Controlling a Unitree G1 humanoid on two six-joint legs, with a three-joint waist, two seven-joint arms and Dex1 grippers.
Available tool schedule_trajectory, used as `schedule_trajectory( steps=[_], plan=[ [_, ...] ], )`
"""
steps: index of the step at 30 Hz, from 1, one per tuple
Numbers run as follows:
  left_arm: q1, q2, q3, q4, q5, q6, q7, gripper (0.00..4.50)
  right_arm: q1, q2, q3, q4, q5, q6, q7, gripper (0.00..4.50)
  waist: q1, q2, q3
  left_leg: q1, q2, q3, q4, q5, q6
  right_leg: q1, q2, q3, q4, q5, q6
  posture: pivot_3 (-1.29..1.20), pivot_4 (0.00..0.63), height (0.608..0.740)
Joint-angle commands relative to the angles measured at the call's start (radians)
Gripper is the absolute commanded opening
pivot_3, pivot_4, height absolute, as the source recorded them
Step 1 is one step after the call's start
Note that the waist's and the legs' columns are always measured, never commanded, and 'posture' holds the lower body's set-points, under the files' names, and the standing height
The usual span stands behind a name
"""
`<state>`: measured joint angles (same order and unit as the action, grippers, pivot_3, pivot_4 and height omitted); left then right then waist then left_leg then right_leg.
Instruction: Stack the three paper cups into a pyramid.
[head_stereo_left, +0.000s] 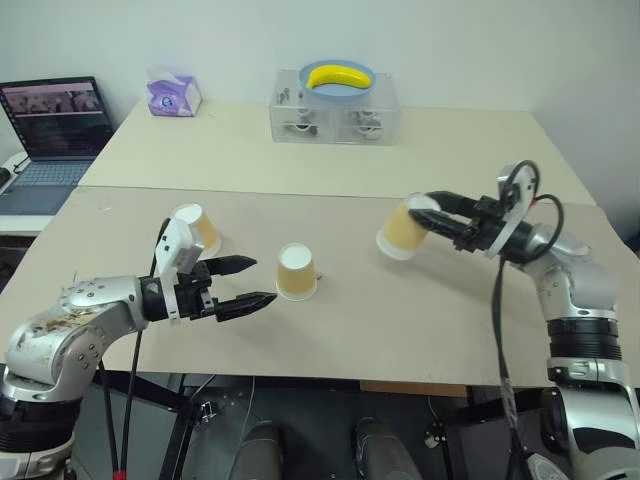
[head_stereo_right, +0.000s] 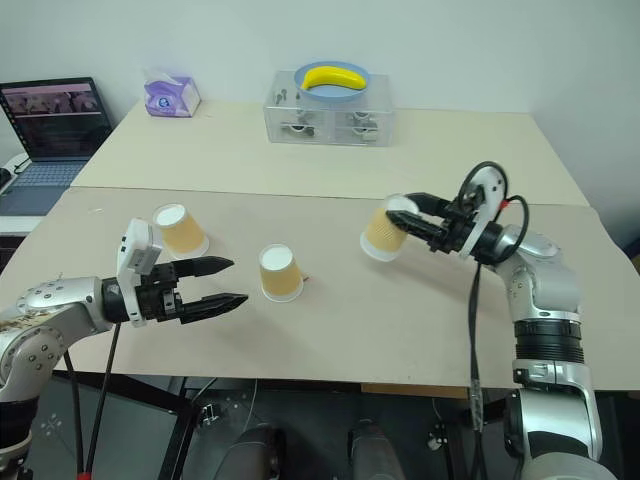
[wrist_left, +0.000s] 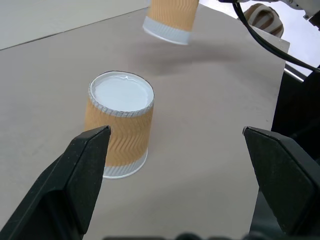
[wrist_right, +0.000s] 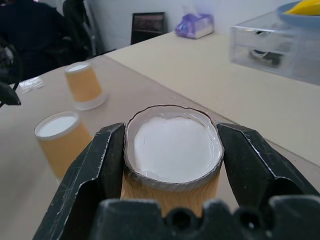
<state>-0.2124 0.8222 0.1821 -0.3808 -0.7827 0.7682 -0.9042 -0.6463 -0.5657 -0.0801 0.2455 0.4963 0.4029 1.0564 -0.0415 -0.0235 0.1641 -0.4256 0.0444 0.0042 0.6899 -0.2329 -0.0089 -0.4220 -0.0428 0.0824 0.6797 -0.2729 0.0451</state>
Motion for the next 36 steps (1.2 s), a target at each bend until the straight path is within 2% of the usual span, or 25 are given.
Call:
schedule_trajectory(
  steps=[1,7,36],
  plan=[
    [0.009,0.007,0.029,-0.046,-0.011,-0.006,0.006,4.50,-0.040,0.023,0.059,-0.031,-0.037,-0.032,0.028,2.64,0.000,0.000,0.000,0.000,0.000,0.000,0.000,0.000,0.000,0.000,0.000,0.000,0.000,0.000,0.000,0.00,0.150,0.694],
    [0.014,0.003,0.039,-0.056,-0.017,-0.004,0.022,4.50,-0.081,0.068,0.153,-0.037,-0.093,-0.099,0.098,2.64,0.002,0.000,0.000,0.000,0.000,0.000,0.000,0.000,0.000,-0.001,0.000,0.000,0.000,0.000,0.000,0.00,0.150,0.694],
    [0.023,-0.005,0.047,-0.072,-0.034,0.001,0.047,4.50,-0.046,0.173,0.217,0.020,-0.177,-0.185,0.100,2.64,0.001,0.000,0.000,0.000,0.000,0.000,0.000,0.000,0.000,-0.001,0.000,-0.001,0.001,0.000,0.000,0.00,0.150,0.694]
  ],
)
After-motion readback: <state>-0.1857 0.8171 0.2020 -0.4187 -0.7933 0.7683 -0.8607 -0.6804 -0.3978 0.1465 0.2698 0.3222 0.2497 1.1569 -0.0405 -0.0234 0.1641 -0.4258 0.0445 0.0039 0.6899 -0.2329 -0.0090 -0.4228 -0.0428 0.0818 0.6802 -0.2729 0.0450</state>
